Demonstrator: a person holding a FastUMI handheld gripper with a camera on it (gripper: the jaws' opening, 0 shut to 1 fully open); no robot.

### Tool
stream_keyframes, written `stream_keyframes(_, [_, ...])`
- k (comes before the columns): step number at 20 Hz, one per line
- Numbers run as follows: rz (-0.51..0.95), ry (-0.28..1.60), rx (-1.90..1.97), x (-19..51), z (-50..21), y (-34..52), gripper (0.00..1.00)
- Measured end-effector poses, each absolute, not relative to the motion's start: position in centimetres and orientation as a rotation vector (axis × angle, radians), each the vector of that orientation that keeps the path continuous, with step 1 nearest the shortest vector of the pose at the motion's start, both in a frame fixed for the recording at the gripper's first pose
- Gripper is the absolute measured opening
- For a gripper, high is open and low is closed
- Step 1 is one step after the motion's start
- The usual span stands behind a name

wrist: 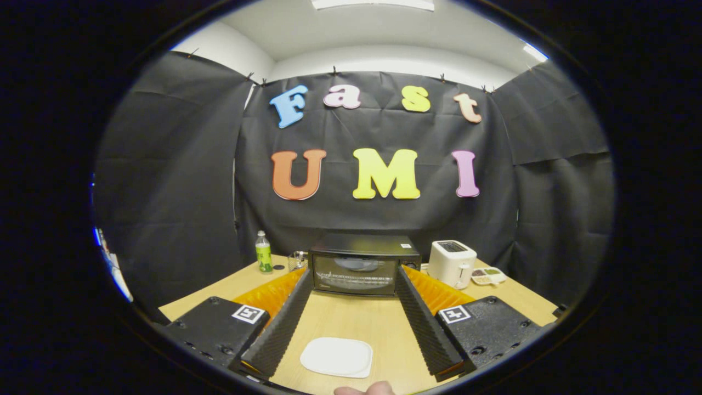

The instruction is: Open the toaster oven, put the food inside, and close the toaster oven door.

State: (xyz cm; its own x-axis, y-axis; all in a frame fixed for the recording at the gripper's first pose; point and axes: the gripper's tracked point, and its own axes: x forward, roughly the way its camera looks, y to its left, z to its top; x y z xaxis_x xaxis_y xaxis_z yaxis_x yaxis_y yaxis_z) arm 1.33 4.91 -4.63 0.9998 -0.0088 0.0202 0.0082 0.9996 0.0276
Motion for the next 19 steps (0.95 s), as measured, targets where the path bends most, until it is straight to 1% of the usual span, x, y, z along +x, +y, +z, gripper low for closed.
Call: stream_keyframes(19, [-0.011,0.019,0.027,2.5,-5.6,4.8,1.0])
